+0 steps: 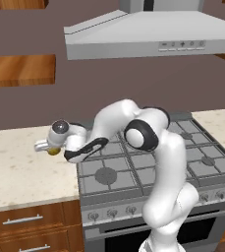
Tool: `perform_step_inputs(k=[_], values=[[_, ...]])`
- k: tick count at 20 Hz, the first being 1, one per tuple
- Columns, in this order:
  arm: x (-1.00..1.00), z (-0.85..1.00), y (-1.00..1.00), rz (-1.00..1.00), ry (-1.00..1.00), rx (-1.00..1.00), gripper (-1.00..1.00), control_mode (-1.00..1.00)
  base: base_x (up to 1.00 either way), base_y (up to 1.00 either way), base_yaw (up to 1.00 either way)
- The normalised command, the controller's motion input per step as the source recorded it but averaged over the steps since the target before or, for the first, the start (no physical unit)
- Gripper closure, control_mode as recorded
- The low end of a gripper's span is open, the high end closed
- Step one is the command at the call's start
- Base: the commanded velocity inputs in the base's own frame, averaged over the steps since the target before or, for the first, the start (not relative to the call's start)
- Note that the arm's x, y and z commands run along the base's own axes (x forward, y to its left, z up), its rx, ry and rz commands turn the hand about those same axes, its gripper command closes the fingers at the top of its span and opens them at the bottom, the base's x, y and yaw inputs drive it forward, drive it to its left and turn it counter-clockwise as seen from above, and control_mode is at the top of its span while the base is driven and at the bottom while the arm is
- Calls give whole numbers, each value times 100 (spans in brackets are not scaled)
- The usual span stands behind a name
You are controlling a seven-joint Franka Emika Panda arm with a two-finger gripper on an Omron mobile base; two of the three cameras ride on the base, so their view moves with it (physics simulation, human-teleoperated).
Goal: Turn on the burner for the pot on the stove. Wait thirty seconds for the pot to heat up. Then add the squash to the pot.
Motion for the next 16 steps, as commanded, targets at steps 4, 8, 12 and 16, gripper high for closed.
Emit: perform_step_inputs(k=[4,8,12,16], values=[[-23,100,-9,-3,-35,0,100,-100,0,0,0],[-62,100,-59,-13,-29,0,100,-100,0,0,0],[-78,100,-90,-15,-30,0,100,-100,0,0,0],[-78,100,-98,-23,-25,0,100,-100,0,0,0]])
